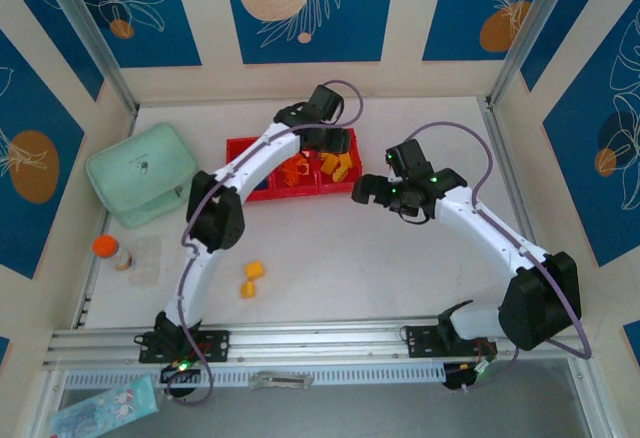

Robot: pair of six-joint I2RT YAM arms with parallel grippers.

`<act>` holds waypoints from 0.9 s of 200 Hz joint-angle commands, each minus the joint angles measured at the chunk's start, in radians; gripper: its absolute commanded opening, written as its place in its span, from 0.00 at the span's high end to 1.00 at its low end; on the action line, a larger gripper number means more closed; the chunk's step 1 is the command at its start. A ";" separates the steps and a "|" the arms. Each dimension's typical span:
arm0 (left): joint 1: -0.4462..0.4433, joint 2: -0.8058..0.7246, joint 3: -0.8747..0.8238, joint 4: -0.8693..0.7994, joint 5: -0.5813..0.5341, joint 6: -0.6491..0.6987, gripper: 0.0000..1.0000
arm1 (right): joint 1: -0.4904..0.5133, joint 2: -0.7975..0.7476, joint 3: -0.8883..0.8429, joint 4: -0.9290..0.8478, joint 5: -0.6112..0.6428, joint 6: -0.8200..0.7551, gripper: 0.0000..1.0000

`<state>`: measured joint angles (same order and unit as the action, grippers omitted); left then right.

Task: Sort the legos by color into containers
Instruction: Place the lego in the container, then pick up the lego from the middle-left of the table.

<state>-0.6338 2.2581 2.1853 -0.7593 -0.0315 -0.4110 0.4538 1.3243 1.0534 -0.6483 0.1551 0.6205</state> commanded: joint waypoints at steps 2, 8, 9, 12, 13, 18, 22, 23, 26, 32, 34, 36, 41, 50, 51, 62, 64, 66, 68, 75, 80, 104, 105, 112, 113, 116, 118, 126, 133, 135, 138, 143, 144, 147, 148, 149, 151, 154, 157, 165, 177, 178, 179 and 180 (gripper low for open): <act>0.008 -0.194 -0.154 -0.045 0.081 -0.019 0.40 | 0.036 -0.029 0.013 -0.019 -0.036 -0.031 0.01; 0.008 -0.248 -0.221 -0.033 0.094 -0.025 0.39 | 0.046 -0.032 0.009 -0.016 -0.048 -0.035 0.01; 0.008 -0.256 -0.233 -0.031 0.096 -0.027 0.39 | 0.049 -0.033 0.008 -0.016 -0.050 -0.036 0.01; 0.009 -0.281 -0.267 -0.026 0.100 -0.030 0.39 | 0.055 -0.033 0.006 -0.014 -0.057 -0.039 0.01; 0.008 -0.285 -0.279 -0.024 0.102 -0.032 0.39 | 0.057 -0.034 0.005 -0.013 -0.058 -0.040 0.01; 0.008 -0.331 -0.338 -0.014 0.107 -0.038 0.38 | 0.068 -0.036 0.000 -0.009 -0.065 -0.046 0.01; 0.008 -0.366 -0.386 -0.006 0.111 -0.043 0.38 | 0.078 -0.039 -0.003 -0.004 -0.070 -0.050 0.01; 0.008 -0.374 -0.397 -0.004 0.112 -0.044 0.38 | 0.081 -0.039 -0.004 -0.004 -0.070 -0.052 0.01; 0.007 -0.401 -0.433 0.002 0.116 -0.048 0.38 | 0.089 -0.041 -0.007 -0.002 -0.070 -0.055 0.01; 0.007 -0.452 -0.502 0.014 0.119 -0.057 0.37 | 0.108 -0.043 -0.011 0.001 -0.065 -0.062 0.01; 0.007 -0.470 -0.526 0.018 0.120 -0.060 0.37 | 0.115 -0.044 -0.012 0.002 -0.061 -0.064 0.01; 0.006 -0.483 -0.549 0.021 0.119 -0.064 0.37 | 0.122 -0.045 -0.013 0.002 -0.057 -0.066 0.01; 0.005 -0.531 -0.605 0.032 0.119 -0.073 0.37 | 0.140 -0.046 -0.016 0.004 -0.049 -0.073 0.01; 0.004 -0.604 -0.700 0.048 0.119 -0.088 0.36 | 0.172 -0.046 -0.021 0.008 -0.040 -0.092 0.01; 0.004 -0.611 -0.711 0.048 0.119 -0.090 0.36 | 0.176 -0.045 -0.022 0.009 -0.039 -0.094 0.01; 0.003 -0.681 -0.800 0.036 0.113 -0.106 0.34 | 0.214 -0.044 -0.028 0.017 -0.031 -0.107 0.01; 0.003 -0.693 -0.814 0.032 0.110 -0.109 0.33 | 0.219 -0.045 -0.029 0.019 -0.030 -0.108 0.01; 0.003 -0.703 -0.826 0.024 0.108 -0.112 0.33 | 0.228 -0.045 -0.032 0.022 -0.030 -0.108 0.01; 0.004 -0.712 -0.837 0.016 0.105 -0.115 0.33 | 0.234 -0.044 -0.034 0.025 -0.031 -0.110 0.01; 0.003 -0.744 -0.874 -0.011 0.096 -0.126 0.32 | 0.258 -0.045 -0.044 0.041 -0.036 -0.113 0.01; 0.004 -0.766 -0.899 -0.030 0.094 -0.133 0.31 | 0.275 -0.047 -0.051 0.055 -0.040 -0.116 0.01; 0.000 -0.874 -1.031 -0.080 0.074 -0.185 0.29 | 0.362 -0.042 -0.095 0.132 -0.049 -0.120 0.01; 0.000 -0.878 -1.036 -0.081 0.073 -0.188 0.28 | 0.366 -0.042 -0.097 0.135 -0.050 -0.120 0.01; 0.001 -0.906 -1.074 -0.088 0.070 -0.203 0.27 | 0.392 -0.036 -0.105 0.157 -0.054 -0.121 0.01; 0.001 -0.910 -1.081 -0.088 0.070 -0.206 0.27 | 0.396 -0.036 -0.108 0.160 -0.054 -0.121 0.00; 0.000 -0.919 -1.096 -0.091 0.068 -0.211 0.27 | 0.407 -0.033 -0.112 0.169 -0.053 -0.122 0.00; 0.000 -0.927 -1.104 -0.095 0.066 -0.215 0.27 | 0.415 -0.030 -0.115 0.175 -0.052 -0.122 0.00; 0.000 -0.951 -1.141 -0.108 0.055 -0.233 0.25 | 0.444 -0.023 -0.128 0.200 -0.040 -0.119 0.00; 0.000 -0.969 -1.173 -0.117 0.048 -0.252 0.24 | 0.467 -0.016 -0.140 0.226 -0.032 -0.114 0.00; 0.000 -0.972 -1.182 -0.118 0.048 -0.256 0.24 | 0.473 -0.015 -0.145 0.236 -0.031 -0.112 0.00; 0.000 -0.978 -1.196 -0.118 0.049 -0.262 0.23 | 0.482 -0.012 -0.151 0.249 -0.030 -0.108 0.00; 0.000 -0.987 -1.218 -0.115 0.055 -0.271 0.22 | 0.492 -0.006 -0.160 0.272 -0.032 -0.100 0.00; 0.000 -0.988 -1.222 -0.115 0.056 -0.273 0.22 | 0.494 -0.006 -0.163 0.277 -0.032 -0.099 0.00; 0.000 -0.992 -1.233 -0.114 0.061 -0.278 0.22 | 0.499 -0.003 -0.168 0.291 -0.034 -0.095 0.00; 0.001 -0.992 -1.237 -0.114 0.062 -0.280 0.22 | 0.502 -0.001 -0.170 0.296 -0.035 -0.093 0.00; 0.001 -0.993 -1.240 -0.113 0.064 -0.282 0.22 | 0.504 0.000 -0.172 0.300 -0.036 -0.091 0.00; 0.000 -0.995 -1.247 -0.112 0.066 -0.285 0.21 | 0.507 0.002 -0.175 0.309 -0.037 -0.089 0.00; 0.000 -0.995 -1.256 -0.111 0.071 -0.289 0.21 | 0.511 0.005 -0.180 0.321 -0.039 -0.084 0.00; 0.000 -0.994 -1.263 -0.110 0.075 -0.293 0.21 | 0.514 0.008 -0.184 0.332 -0.040 -0.080 0.00; 0.000 -0.990 -1.281 -0.107 0.084 -0.299 0.21 | 0.523 0.019 -0.188 0.352 -0.042 -0.070 0.00; 0.000 -0.982 -1.303 -0.103 0.086 -0.312 0.21 | 0.531 0.037 -0.185 0.366 -0.036 -0.058 0.00; 0.000 -0.982 -1.305 -0.103 0.087 -0.313 0.21 | 0.531 0.037 -0.184 0.367 -0.036 -0.058 0.00; 0.000 -0.982 -1.307 -0.102 0.087 -0.315 0.21 | 0.531 0.038 -0.185 0.367 -0.035 -0.057 0.00; 0.000 -0.981 -1.309 -0.102 0.087 -0.316 0.21 | 0.530 0.040 -0.184 0.367 -0.034 -0.056 0.00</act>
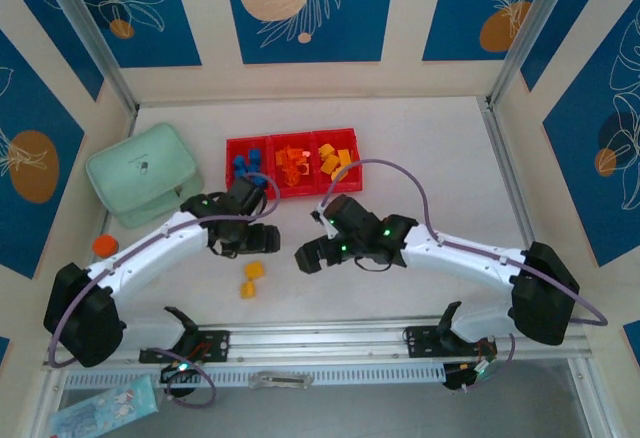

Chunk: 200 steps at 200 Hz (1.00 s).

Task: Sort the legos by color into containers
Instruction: Pick up the lego from the middle-left of the table.

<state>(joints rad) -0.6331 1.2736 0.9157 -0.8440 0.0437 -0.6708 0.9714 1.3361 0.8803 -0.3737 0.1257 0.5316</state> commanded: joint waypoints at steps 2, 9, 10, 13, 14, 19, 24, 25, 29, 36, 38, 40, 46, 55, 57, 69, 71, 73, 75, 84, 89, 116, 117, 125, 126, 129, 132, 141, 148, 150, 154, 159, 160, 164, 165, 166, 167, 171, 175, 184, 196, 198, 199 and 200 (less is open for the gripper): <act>0.000 0.004 -0.044 -0.014 0.013 -0.058 0.21 | 0.014 0.030 -0.010 0.094 -0.003 0.034 0.00; 0.000 0.007 -0.058 0.001 0.021 -0.066 0.21 | 0.015 0.038 -0.006 0.092 0.002 0.039 0.00; 0.000 0.007 -0.060 0.003 0.022 -0.067 0.21 | 0.014 0.040 -0.005 0.090 0.003 0.039 0.00; -0.001 0.008 -0.068 0.011 0.026 -0.072 0.21 | 0.014 0.044 -0.002 0.089 0.006 0.041 0.00; -0.002 0.009 -0.070 0.013 0.028 -0.073 0.21 | 0.014 0.045 -0.002 0.087 0.007 0.042 0.00; -0.001 0.013 -0.081 0.024 0.037 -0.081 0.21 | 0.015 0.051 0.004 0.078 0.012 0.042 0.00; -0.002 0.020 -0.089 0.030 0.043 -0.087 0.21 | 0.015 0.057 0.009 0.069 0.016 0.043 0.00; -0.002 0.021 -0.090 0.031 0.043 -0.089 0.21 | 0.015 0.058 0.011 0.067 0.017 0.043 0.00; -0.002 0.028 -0.095 0.033 0.044 -0.093 0.21 | 0.015 0.062 0.014 0.062 0.021 0.042 0.00; -0.003 0.039 -0.102 0.038 0.041 -0.100 0.21 | 0.014 0.066 0.019 0.052 0.024 0.042 0.00; -0.003 0.043 -0.104 0.038 0.041 -0.100 0.21 | 0.015 0.066 0.020 0.051 0.025 0.042 0.00; -0.004 0.046 -0.107 0.042 0.041 -0.102 0.21 | 0.015 0.067 0.020 0.049 0.026 0.041 0.00; -0.004 0.056 -0.113 0.051 0.039 -0.105 0.22 | 0.015 0.071 0.022 0.048 0.027 0.039 0.00; -0.003 0.072 -0.123 0.066 0.040 -0.107 0.24 | 0.014 0.072 0.023 0.048 0.026 0.038 0.00; -0.003 0.075 -0.125 0.069 0.041 -0.107 0.24 | 0.013 0.072 0.023 0.048 0.027 0.038 0.00; -0.003 0.099 -0.129 0.079 0.037 -0.111 0.25 | 0.013 0.072 0.023 0.047 0.027 0.035 0.00; -0.004 0.103 -0.129 0.079 0.036 -0.111 0.26 | 0.013 0.072 0.023 0.047 0.026 0.035 0.00; -0.004 0.104 -0.129 0.080 0.035 -0.111 0.26 | 0.013 0.072 0.023 0.047 0.027 0.034 0.00; -0.004 0.107 -0.129 0.082 0.035 -0.112 0.26 | 0.012 0.072 0.024 0.047 0.028 0.034 0.00; -0.004 0.115 -0.134 0.096 0.034 -0.115 0.28 | 0.013 0.071 0.023 0.047 0.031 0.031 0.00; -0.004 0.119 -0.139 0.107 0.035 -0.118 0.28 | 0.013 0.070 0.023 0.046 0.032 0.032 0.00; -0.006 0.146 -0.153 0.140 0.044 -0.128 0.33 | 0.009 0.068 0.023 0.048 0.035 0.030 0.00; -0.006 0.146 -0.153 0.139 0.044 -0.129 0.33 | 0.008 0.068 0.022 0.048 0.035 0.030 0.00; -0.008 0.153 -0.156 0.142 0.042 -0.130 0.35 | 0.006 0.068 0.022 0.047 0.037 0.030 0.00; -0.008 0.153 -0.156 0.143 0.042 -0.130 0.35 | 0.006 0.068 0.022 0.047 0.037 0.030 0.00; -0.007 0.154 -0.156 0.145 0.042 -0.130 0.35 | 0.006 0.067 0.022 0.047 0.038 0.030 0.00; -0.008 0.155 -0.158 0.149 0.043 -0.130 0.36 | 0.006 0.067 0.022 0.047 0.038 0.030 0.00; -0.009 0.158 -0.159 0.153 0.045 -0.130 0.38 | 0.006 0.065 0.019 0.048 0.041 0.033 0.00; -0.009 0.161 -0.159 0.156 0.047 -0.131 0.40 | 0.004 0.065 0.018 0.050 0.042 0.034 0.00; -0.010 0.163 -0.159 0.156 0.046 -0.130 0.40 | 0.004 0.065 0.018 0.050 0.042 0.036 0.00; -0.011 0.163 -0.157 0.157 0.045 -0.130 0.41 | 0.002 0.065 0.018 0.051 0.042 0.036 0.00; -0.011 0.165 -0.158 0.157 0.044 -0.130 0.42 | 0.000 0.065 0.017 0.052 0.041 0.037 0.00; -0.012 0.165 -0.157 0.158 0.044 -0.130 0.43 | 0.001 0.064 0.017 0.052 0.040 0.037 0.00; -0.013 0.165 -0.156 0.158 0.042 -0.130 0.44 | 0.000 0.065 0.017 0.050 0.040 0.036 0.00; -0.013 0.165 -0.156 0.158 0.042 -0.130 0.44 | 0.000 0.065 0.018 0.050 0.039 0.036 0.00; -0.013 0.165 -0.156 0.158 0.041 -0.131 0.44 | -0.001 0.064 0.018 0.050 0.039 0.037 0.00; -0.013 0.165 -0.156 0.158 0.041 -0.131 0.44 | -0.002 0.064 0.017 0.050 0.039 0.036 0.00; -0.013 0.167 -0.158 0.161 0.039 -0.131 0.45 | -0.003 0.063 0.017 0.049 0.038 0.036 0.00; -0.012 0.167 -0.159 0.161 0.038 -0.131 0.46 | -0.003 0.062 0.018 0.048 0.038 0.037 0.00; -0.012 0.170 -0.161 0.165 0.036 -0.134 0.49 | -0.006 0.059 0.017 0.047 0.037 0.038 0.00; -0.014 0.176 -0.157 0.168 0.040 -0.133 0.52 | -0.014 0.051 0.012 0.051 0.033 0.042 0.00; -0.014 0.176 -0.156 0.168 0.042 -0.133 0.53 | -0.015 0.050 0.012 0.051 0.032 0.042 0.00; -0.014 0.176 -0.155 0.168 0.042 -0.133 0.53 | -0.015 0.049 0.011 0.051 0.031 0.042 0.00; -0.014 0.177 -0.154 0.167 0.042 -0.133 0.53 | -0.016 0.048 0.011 0.051 0.031 0.043 0.00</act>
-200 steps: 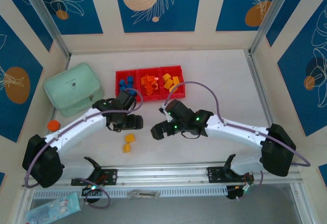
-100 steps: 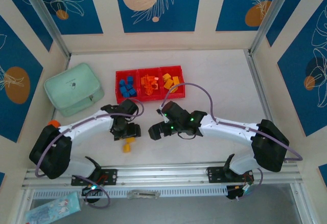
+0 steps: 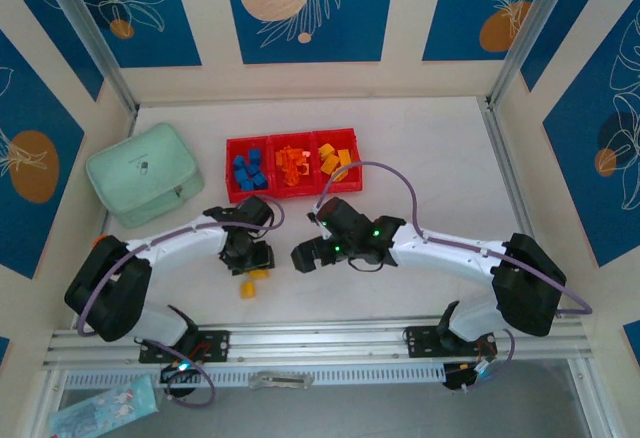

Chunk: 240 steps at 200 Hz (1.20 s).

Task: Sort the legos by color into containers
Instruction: Pick up the lego from the middle-left of the table, then place the lego in the container.

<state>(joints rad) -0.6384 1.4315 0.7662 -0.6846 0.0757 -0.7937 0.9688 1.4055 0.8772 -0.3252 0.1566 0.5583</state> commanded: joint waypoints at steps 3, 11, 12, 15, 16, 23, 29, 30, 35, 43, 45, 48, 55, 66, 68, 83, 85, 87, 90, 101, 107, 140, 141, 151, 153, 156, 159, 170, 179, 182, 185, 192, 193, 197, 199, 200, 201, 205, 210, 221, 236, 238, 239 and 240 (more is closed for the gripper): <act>-0.009 0.020 -0.003 0.007 0.011 -0.010 0.54 | -0.015 -0.024 0.013 0.003 -0.002 0.017 0.00; -0.010 0.019 0.001 0.005 0.009 -0.009 0.55 | -0.021 -0.033 0.011 0.005 -0.006 0.019 0.00; -0.010 0.019 0.001 0.005 0.009 -0.009 0.56 | -0.022 -0.033 0.010 0.005 -0.006 0.020 0.00; -0.011 0.018 0.003 0.004 0.008 -0.009 0.56 | -0.025 -0.037 0.010 0.005 -0.007 0.020 0.00; -0.012 0.017 0.003 0.003 0.008 -0.009 0.56 | -0.025 -0.038 0.010 0.005 -0.007 0.020 0.00; -0.012 0.015 0.008 -0.003 0.004 -0.006 0.57 | -0.029 -0.048 0.004 0.004 -0.009 0.022 0.00; -0.013 0.011 0.015 -0.011 0.000 -0.003 0.58 | -0.036 -0.057 0.002 0.003 -0.012 0.022 0.00; -0.013 0.010 0.015 -0.012 -0.001 -0.003 0.58 | -0.037 -0.058 0.001 0.003 -0.012 0.022 0.00; -0.013 0.004 0.022 -0.019 -0.004 -0.001 0.59 | -0.042 -0.067 -0.001 0.002 -0.014 0.022 0.00; -0.014 -0.009 0.031 -0.026 -0.007 0.002 0.59 | -0.051 -0.084 -0.003 -0.005 -0.014 0.022 0.00; -0.014 -0.012 0.034 -0.027 -0.008 0.002 0.60 | -0.055 -0.090 -0.004 -0.007 -0.014 0.022 0.00; -0.015 -0.018 0.039 -0.029 -0.008 0.003 0.60 | -0.058 -0.095 -0.005 -0.010 -0.015 0.022 0.00; -0.015 -0.032 0.050 -0.035 -0.010 0.005 0.60 | -0.074 -0.115 -0.009 -0.016 -0.019 0.022 0.00; -0.015 -0.051 0.072 -0.045 -0.015 0.008 0.60 | -0.102 -0.149 -0.014 -0.027 -0.030 0.023 0.00; -0.015 -0.054 0.077 -0.047 -0.016 0.009 0.60 | -0.108 -0.154 -0.015 -0.029 -0.033 0.025 0.00; -0.015 -0.065 0.126 -0.054 -0.014 0.021 0.60 | -0.159 -0.206 -0.024 -0.052 -0.040 0.029 0.00; -0.015 -0.065 0.133 -0.056 -0.014 0.022 0.60 | -0.167 -0.212 -0.026 -0.056 -0.040 0.030 0.00; -0.015 -0.065 0.141 -0.056 -0.015 0.023 0.60 | -0.175 -0.218 -0.027 -0.060 -0.040 0.031 0.00; -0.015 -0.065 0.153 -0.055 -0.014 0.025 0.60 | -0.186 -0.228 -0.029 -0.068 -0.040 0.032 0.00; -0.016 -0.059 0.200 -0.042 -0.009 0.033 0.61 | -0.235 -0.263 -0.036 -0.093 -0.040 0.039 0.00; -0.017 -0.052 0.228 -0.033 -0.001 0.037 0.61 | -0.263 -0.278 -0.043 -0.106 -0.039 0.040 0.00; -0.028 0.043 0.411 0.023 0.015 0.071 0.62 | -0.410 -0.349 -0.050 -0.181 -0.057 0.032 0.00; -0.028 0.047 0.418 0.024 0.015 0.073 0.62 | -0.414 -0.350 -0.050 -0.183 -0.057 0.032 0.00; -0.030 0.097 0.487 0.032 0.016 0.087 0.62 | -0.452 -0.365 -0.047 -0.203 -0.057 0.031 0.00; -0.031 0.108 0.501 0.033 0.016 0.092 0.62 | -0.459 -0.367 -0.046 -0.206 -0.057 0.031 0.00; -0.033 0.124 0.522 0.036 0.014 0.098 0.62 | -0.470 -0.370 -0.045 -0.209 -0.058 0.030 0.00; -0.033 0.140 0.543 0.039 0.012 0.104 0.62 | -0.480 -0.373 -0.044 -0.212 -0.061 0.029 0.00; -0.036 0.207 0.625 0.043 0.003 0.123 0.62 | -0.515 -0.378 -0.042 -0.217 -0.071 0.028 0.00; -0.037 0.265 0.696 0.053 -0.001 0.144 0.63 | -0.545 -0.373 -0.034 -0.222 -0.083 0.031 0.00; -0.037 0.283 0.719 0.056 -0.005 0.152 0.63 | -0.555 -0.369 -0.031 -0.224 -0.086 0.034 0.00; -0.037 0.302 0.744 0.057 -0.010 0.157 0.63 | -0.563 -0.366 -0.029 -0.228 -0.089 0.037 0.00; -0.038 0.349 0.803 0.057 -0.018 0.169 0.63 | -0.580 -0.358 -0.020 -0.231 -0.097 0.041 0.00; -0.038 0.355 0.812 0.058 -0.018 0.171 0.63 | -0.582 -0.356 -0.019 -0.232 -0.099 0.042 0.00; -0.038 0.378 0.846 0.063 -0.021 0.181 0.63 | -0.590 -0.351 -0.015 -0.233 -0.102 0.042 0.00; -0.038 0.394 0.862 0.067 -0.024 0.188 0.63 | -0.593 -0.348 -0.012 -0.233 -0.105 0.042 0.00; -0.038 0.401 0.871 0.067 -0.025 0.189 0.63 | -0.594 -0.348 -0.011 -0.234 -0.106 0.041 0.00; -0.039 0.407 0.879 0.069 -0.027 0.192 0.63 | -0.595 -0.347 -0.011 -0.234 -0.107 0.041 0.00; -0.039 0.435 0.913 0.073 -0.035 0.201 0.63 | -0.599 -0.343 -0.006 -0.235 -0.110 0.041 0.00; -0.039 0.467 0.958 0.074 -0.047 0.210 0.63 | -0.605 -0.337 -0.003 -0.235 -0.114 0.040 0.00; -0.039 0.550 1.064 0.070 -0.074 0.243 0.63 | -0.611 -0.329 0.005 -0.232 -0.118 0.036 0.00; -0.038 0.661 1.197 0.068 -0.120 0.279 0.63 | -0.617 -0.321 0.014 -0.232 -0.118 0.031 0.00; -0.037 0.676 1.215 0.068 -0.127 0.283 0.63 | -0.617 -0.321 0.014 -0.232 -0.119 0.031 0.00; -0.037 0.684 1.224 0.068 -0.132 0.286 0.63 | -0.617 -0.320 0.015 -0.232 -0.119 0.030 0.00; -0.037 0.692 1.232 0.068 -0.136 0.288 0.63 | -0.618 -0.320 0.015 -0.232 -0.119 0.030 0.00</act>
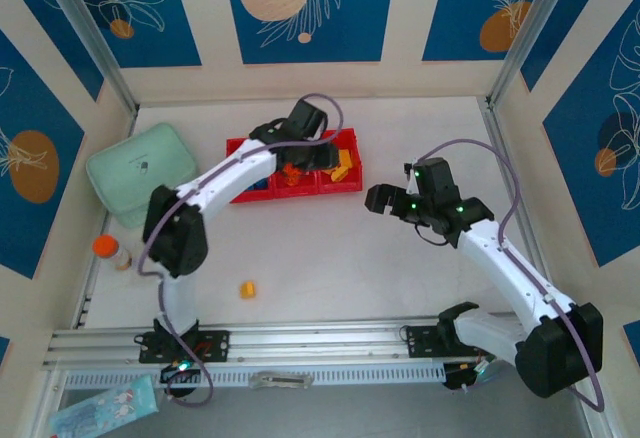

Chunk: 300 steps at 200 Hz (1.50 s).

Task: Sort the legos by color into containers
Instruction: Place the lego in the container, then pick up the lego from the middle-left of the table.

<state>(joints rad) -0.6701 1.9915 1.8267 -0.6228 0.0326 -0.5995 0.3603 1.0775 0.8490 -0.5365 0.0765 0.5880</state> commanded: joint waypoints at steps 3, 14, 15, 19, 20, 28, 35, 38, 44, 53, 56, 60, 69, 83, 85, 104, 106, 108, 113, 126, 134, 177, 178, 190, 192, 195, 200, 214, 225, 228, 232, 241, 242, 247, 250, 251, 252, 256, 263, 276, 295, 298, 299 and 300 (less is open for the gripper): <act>-0.005 0.154 0.195 0.005 -0.105 0.101 0.63 | -0.010 0.010 0.045 -0.021 -0.040 0.000 0.00; -0.002 0.236 0.298 -0.016 -0.134 0.119 0.62 | -0.016 0.010 0.047 -0.020 -0.042 -0.002 0.00; 0.000 0.244 0.308 -0.019 -0.135 0.120 0.62 | -0.016 0.011 0.048 -0.020 -0.043 -0.002 0.00; 0.001 0.272 0.348 -0.031 -0.141 0.127 0.62 | -0.018 0.010 0.049 -0.022 -0.046 -0.002 0.00; 0.003 0.280 0.357 -0.034 -0.143 0.128 0.62 | -0.019 0.011 0.050 -0.022 -0.047 -0.002 0.00; 0.006 0.334 0.433 -0.064 -0.156 0.136 0.60 | -0.022 0.010 0.053 -0.026 -0.049 -0.004 0.00; 0.010 0.372 0.488 -0.085 -0.161 0.142 0.59 | -0.024 0.007 0.055 -0.029 -0.050 -0.005 0.00; 0.011 0.385 0.506 -0.089 -0.163 0.146 0.59 | -0.026 0.006 0.057 -0.031 -0.050 -0.006 0.00; 0.012 0.405 0.531 -0.090 -0.162 0.152 0.58 | -0.027 0.004 0.056 -0.031 -0.051 -0.006 0.00; 0.012 0.423 0.550 -0.085 -0.149 0.163 0.53 | -0.029 0.001 0.056 -0.031 -0.056 -0.006 0.00; 0.012 0.427 0.554 -0.084 -0.142 0.166 0.50 | -0.030 0.000 0.056 -0.030 -0.056 -0.007 0.00; 0.014 0.429 0.557 -0.080 -0.134 0.169 0.48 | -0.030 -0.001 0.056 -0.029 -0.059 -0.009 0.00; 0.014 0.425 0.556 -0.078 -0.124 0.174 0.45 | -0.029 -0.002 0.056 -0.026 -0.065 -0.011 0.00; 0.013 0.406 0.551 -0.084 -0.122 0.175 0.41 | -0.030 -0.001 0.060 -0.026 -0.074 -0.014 0.00; 0.013 0.402 0.550 -0.085 -0.122 0.175 0.41 | -0.030 -0.001 0.062 -0.026 -0.077 -0.014 0.00; 0.012 0.349 0.499 -0.076 -0.107 0.165 0.40 | -0.027 0.002 0.073 -0.019 -0.109 -0.020 0.00; 0.012 0.342 0.490 -0.074 -0.103 0.164 0.40 | -0.025 0.002 0.075 -0.019 -0.112 -0.022 0.00; 0.013 0.334 0.482 -0.071 -0.101 0.163 0.40 | -0.025 0.002 0.077 -0.019 -0.114 -0.022 0.00; 0.013 0.313 0.459 -0.068 -0.092 0.159 0.39 | -0.021 0.002 0.081 -0.019 -0.120 -0.023 0.00; 0.012 0.256 0.397 -0.056 -0.069 0.154 0.39 | -0.001 0.001 0.089 -0.016 -0.129 -0.036 0.00; 0.012 0.217 0.359 -0.054 -0.056 0.152 0.39 | 0.014 0.001 0.093 -0.019 -0.130 -0.047 0.00; 0.009 -0.057 0.015 -0.066 0.009 0.120 0.37 | 0.120 0.002 0.079 -0.024 -0.134 -0.107 0.00; 0.010 -0.064 0.005 -0.066 0.010 0.118 0.37 | 0.123 0.003 0.077 -0.024 -0.135 -0.108 0.00; 0.006 -0.158 -0.113 -0.060 0.027 0.102 0.36 | 0.158 0.007 0.066 -0.014 -0.138 -0.120 0.00; 0.007 -0.174 -0.134 -0.059 0.028 0.099 0.36 | 0.164 0.008 0.064 -0.012 -0.138 -0.121 0.00; 0.005 -0.197 -0.165 -0.060 0.029 0.093 0.36 | 0.174 0.010 0.060 -0.009 -0.137 -0.123 0.00; 0.004 -0.235 -0.211 -0.062 0.026 0.083 0.36 | 0.190 0.011 0.055 -0.003 -0.136 -0.126 0.00; 0.000 -0.333 -0.325 -0.084 0.020 0.056 0.35 | 0.236 0.014 0.039 0.019 -0.129 -0.137 0.00; -0.004 -0.402 -0.404 -0.111 0.011 0.029 0.34 | 0.272 0.015 0.028 0.039 -0.117 -0.141 0.00; -0.004 -0.419 -0.424 -0.122 0.006 0.018 0.34 | 0.282 0.014 0.024 0.047 -0.113 -0.142 0.00; -0.005 -0.443 -0.450 -0.135 0.000 0.006 0.34 | 0.296 0.015 0.018 0.057 -0.107 -0.142 0.01; -0.010 -0.498 -0.509 -0.157 -0.004 -0.022 0.34 | 0.325 0.016 0.006 0.083 -0.095 -0.139 0.01; -0.010 -0.505 -0.515 -0.160 -0.005 -0.025 0.33 | 0.329 0.015 0.005 0.085 -0.094 -0.139 0.01; -0.015 -0.531 -0.547 -0.171 -0.009 -0.040 0.33 | 0.345 0.017 -0.003 0.099 -0.092 -0.136 0.01; -0.017 -0.551 -0.565 -0.179 -0.011 -0.051 0.33 | 0.355 0.018 -0.006 0.108 -0.092 -0.134 0.01; -0.019 -0.557 -0.570 -0.182 -0.014 -0.053 0.33 | 0.358 0.019 -0.007 0.111 -0.091 -0.134 0.01; -0.020 -0.562 -0.575 -0.185 -0.015 -0.057 0.33 | 0.361 0.019 -0.009 0.114 -0.091 -0.134 0.01; -0.024 -0.586 -0.597 -0.198 -0.024 -0.072 0.33 | 0.371 0.021 -0.015 0.124 -0.088 -0.132 0.01; -0.033 -0.625 -0.633 -0.220 -0.039 -0.097 0.32 | 0.398 0.025 -0.022 0.141 -0.076 -0.128 0.01; -0.046 -0.693 -0.693 -0.258 -0.064 -0.141 0.32 | 0.444 0.032 -0.040 0.178 -0.053 -0.126 0.01; -0.058 -0.775 -0.781 -0.308 -0.090 -0.211 0.31 | 0.497 0.054 -0.071 0.243 -0.032 -0.122 0.01; -0.060 -0.787 -0.794 -0.316 -0.092 -0.220 0.31 | 0.502 0.059 -0.075 0.251 -0.032 -0.121 0.01; -0.061 -0.791 -0.799 -0.317 -0.092 -0.223 0.32 | 0.505 0.061 -0.076 0.254 -0.032 -0.120 0.01; -0.061 -0.795 -0.804 -0.320 -0.092 -0.226 0.31 | 0.507 0.063 -0.078 0.257 -0.032 -0.118 0.01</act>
<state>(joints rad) -0.7132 1.2816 1.1030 -0.8368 -0.0101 -0.7063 0.8192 1.1149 0.8074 -0.3801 0.0109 0.4744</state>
